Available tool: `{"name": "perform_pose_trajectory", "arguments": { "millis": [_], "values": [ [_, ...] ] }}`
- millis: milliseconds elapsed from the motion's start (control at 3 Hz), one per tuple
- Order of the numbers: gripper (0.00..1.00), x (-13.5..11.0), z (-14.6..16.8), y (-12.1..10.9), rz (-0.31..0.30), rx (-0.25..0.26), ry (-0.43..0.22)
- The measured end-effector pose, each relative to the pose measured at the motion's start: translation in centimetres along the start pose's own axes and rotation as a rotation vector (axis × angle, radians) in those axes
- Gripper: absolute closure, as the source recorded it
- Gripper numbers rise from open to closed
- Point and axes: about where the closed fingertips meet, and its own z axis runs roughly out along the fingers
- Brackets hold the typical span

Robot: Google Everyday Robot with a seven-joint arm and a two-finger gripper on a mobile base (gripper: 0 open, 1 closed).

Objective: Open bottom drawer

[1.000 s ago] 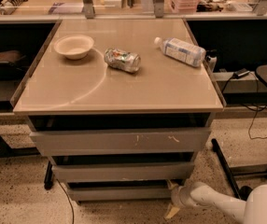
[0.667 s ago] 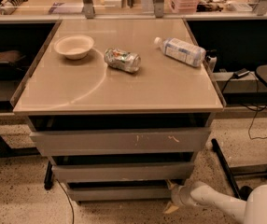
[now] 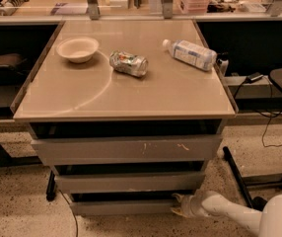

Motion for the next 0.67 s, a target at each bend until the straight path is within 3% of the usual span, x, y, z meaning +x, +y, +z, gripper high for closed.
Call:
{"name": "perform_pose_trajectory", "arguments": {
  "millis": [333,667],
  "values": [
    [0.9,-0.41,-0.59,-0.21,0.0,0.0,0.0],
    [1.0,-0.61,-0.88,-0.32,0.0,0.0,0.0]
  ]
}}
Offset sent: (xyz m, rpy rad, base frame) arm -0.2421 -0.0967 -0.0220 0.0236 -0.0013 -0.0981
